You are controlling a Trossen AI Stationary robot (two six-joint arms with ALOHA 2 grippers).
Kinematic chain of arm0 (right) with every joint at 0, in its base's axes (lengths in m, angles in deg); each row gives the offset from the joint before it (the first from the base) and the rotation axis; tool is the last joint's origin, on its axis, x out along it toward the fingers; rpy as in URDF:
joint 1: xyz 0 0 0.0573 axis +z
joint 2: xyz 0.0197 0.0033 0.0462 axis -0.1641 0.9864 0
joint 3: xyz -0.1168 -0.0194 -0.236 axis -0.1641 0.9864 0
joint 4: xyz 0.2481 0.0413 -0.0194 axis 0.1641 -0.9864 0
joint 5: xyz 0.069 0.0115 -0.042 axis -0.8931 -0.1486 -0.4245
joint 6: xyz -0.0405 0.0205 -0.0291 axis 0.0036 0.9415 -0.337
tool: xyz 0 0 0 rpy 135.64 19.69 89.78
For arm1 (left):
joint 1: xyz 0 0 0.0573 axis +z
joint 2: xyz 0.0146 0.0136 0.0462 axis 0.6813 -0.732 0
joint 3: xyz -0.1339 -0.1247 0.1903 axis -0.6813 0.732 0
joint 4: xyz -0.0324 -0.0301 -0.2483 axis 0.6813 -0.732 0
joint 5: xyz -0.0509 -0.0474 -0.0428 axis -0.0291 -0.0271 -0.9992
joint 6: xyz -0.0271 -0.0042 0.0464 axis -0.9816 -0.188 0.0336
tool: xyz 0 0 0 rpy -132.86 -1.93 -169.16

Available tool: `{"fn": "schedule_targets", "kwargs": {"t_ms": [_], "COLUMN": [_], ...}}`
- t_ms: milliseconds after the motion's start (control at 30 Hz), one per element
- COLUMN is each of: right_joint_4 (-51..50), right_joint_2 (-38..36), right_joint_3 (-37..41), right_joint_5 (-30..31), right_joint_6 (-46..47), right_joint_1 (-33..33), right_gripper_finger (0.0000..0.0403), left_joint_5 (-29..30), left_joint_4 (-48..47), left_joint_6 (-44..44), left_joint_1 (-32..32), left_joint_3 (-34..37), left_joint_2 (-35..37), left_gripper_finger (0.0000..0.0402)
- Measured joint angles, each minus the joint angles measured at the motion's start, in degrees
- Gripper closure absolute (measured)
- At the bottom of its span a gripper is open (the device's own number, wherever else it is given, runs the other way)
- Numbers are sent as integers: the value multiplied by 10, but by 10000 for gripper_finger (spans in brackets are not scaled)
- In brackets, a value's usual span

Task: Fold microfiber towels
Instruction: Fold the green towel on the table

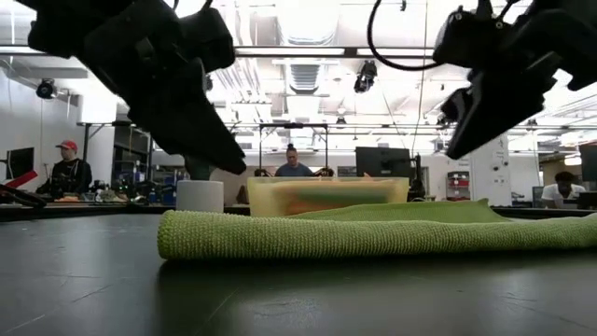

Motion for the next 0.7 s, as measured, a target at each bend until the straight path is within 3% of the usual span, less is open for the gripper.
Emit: {"fn": "schedule_targets", "kwargs": {"t_ms": [233, 433, 700], "right_joint_4": [136, 128, 120], "right_joint_2": [71, 134, 181], "right_joint_3": [18, 20, 21], "right_joint_5": [10, 112, 137], "right_joint_6": [-48, -16, -16], "right_joint_1": [0, -4, -15], "right_gripper_finger": [393, 394, 394], "left_joint_5": [-1, 2, 16], "left_joint_4": [40, 41, 39], "left_joint_6": [-2, -3, -16], "left_joint_1": [0, 0, 2], "left_joint_3": [1, 1, 3], "left_joint_2": [-46, -84, -105], "left_gripper_finger": [300, 331, 350]}}
